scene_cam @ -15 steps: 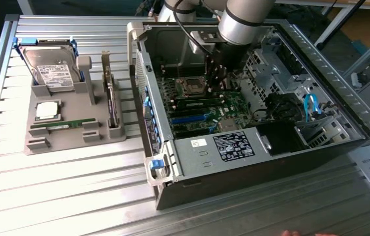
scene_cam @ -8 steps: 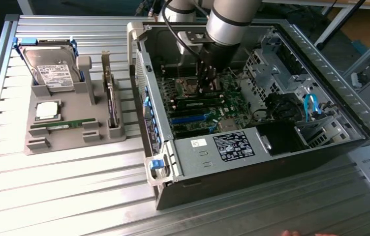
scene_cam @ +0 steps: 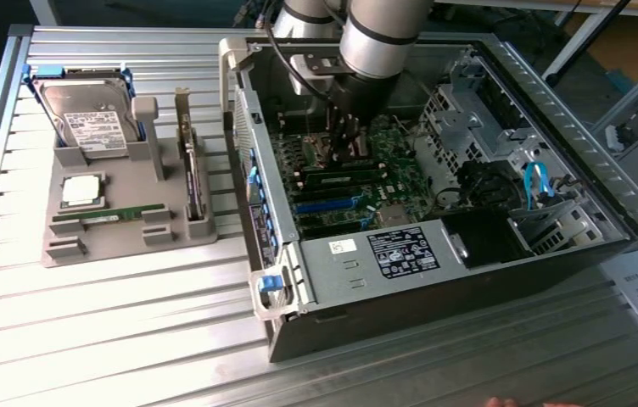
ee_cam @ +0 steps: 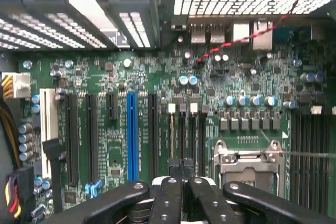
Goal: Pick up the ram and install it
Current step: 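Press down the ram until it locks into place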
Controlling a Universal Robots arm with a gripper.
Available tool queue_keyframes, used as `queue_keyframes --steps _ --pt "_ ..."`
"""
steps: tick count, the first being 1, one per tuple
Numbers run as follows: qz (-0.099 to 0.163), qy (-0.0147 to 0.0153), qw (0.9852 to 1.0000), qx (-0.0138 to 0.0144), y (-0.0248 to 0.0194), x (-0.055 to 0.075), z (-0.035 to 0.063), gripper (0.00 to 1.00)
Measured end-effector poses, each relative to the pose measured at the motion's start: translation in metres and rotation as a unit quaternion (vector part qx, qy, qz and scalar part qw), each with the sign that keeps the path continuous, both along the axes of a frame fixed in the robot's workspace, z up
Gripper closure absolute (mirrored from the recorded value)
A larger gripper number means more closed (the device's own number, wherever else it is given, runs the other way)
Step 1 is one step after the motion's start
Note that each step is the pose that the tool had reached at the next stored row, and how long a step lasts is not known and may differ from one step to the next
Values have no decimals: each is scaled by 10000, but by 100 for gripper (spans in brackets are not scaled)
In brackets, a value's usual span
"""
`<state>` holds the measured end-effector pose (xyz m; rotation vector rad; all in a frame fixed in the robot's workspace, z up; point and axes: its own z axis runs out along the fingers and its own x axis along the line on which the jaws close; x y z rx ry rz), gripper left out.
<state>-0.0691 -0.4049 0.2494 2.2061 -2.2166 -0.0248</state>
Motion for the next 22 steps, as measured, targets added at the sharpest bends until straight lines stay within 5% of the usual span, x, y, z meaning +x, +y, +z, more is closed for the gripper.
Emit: queue_keyframes --steps 7,22 --pt "-1 -34 10000 1 7 -102 -1 90" --pt "0 -35 10000 0 -11 -110 0 90"
